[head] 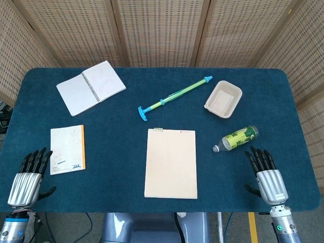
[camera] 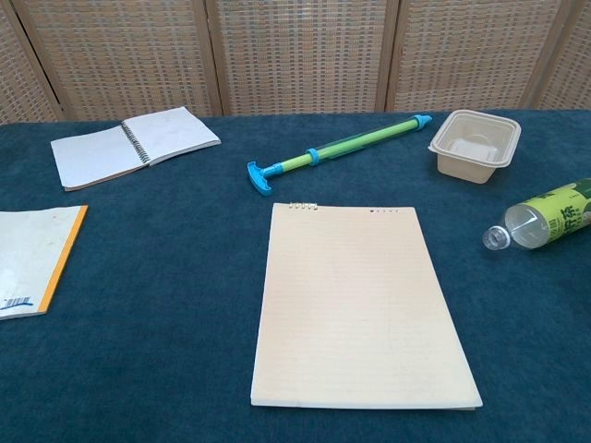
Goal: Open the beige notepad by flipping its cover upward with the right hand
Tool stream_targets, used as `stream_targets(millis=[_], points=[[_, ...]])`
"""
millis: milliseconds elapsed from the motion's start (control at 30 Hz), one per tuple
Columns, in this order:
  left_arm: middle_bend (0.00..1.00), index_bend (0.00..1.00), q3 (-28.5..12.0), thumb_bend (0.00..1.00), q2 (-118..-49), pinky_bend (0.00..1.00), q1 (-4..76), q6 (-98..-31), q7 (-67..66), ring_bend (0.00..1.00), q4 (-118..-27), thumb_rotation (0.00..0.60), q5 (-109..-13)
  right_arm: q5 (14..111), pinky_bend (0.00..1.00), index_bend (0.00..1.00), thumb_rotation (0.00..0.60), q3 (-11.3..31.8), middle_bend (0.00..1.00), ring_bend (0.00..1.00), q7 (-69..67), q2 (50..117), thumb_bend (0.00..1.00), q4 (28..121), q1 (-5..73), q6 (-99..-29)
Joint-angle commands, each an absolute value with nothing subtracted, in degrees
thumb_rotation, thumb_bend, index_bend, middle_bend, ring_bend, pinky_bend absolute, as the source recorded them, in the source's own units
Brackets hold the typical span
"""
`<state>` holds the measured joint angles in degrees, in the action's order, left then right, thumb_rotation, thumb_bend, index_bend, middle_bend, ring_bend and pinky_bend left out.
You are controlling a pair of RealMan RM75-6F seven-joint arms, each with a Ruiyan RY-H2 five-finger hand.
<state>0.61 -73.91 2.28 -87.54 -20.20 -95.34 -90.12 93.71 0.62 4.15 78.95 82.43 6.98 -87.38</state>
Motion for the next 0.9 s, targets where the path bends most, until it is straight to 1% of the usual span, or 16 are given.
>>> stream_targets(millis=[33, 900], points=[[0.0, 0.0, 0.6, 0.02, -73.9, 0.05, 2.3, -87.6, -20.2, 0.0, -95.3, 0.6, -90.1, 93.8, 0.0, 0.0, 0.6, 0.6, 0.0, 0.0, 4.0, 79.0, 0.16, 82.4, 6.9, -87.5], [0.0, 0.0, 0.7, 0.02, -73.4, 0.05, 2.1, -88.0, -20.3, 0.0, -96.1, 0.6, -90.6, 95.9, 0.0, 0.0, 0.6, -1.0, 0.0, 0.0, 2.8, 79.4, 0.17, 82.4, 7.2, -86.7]])
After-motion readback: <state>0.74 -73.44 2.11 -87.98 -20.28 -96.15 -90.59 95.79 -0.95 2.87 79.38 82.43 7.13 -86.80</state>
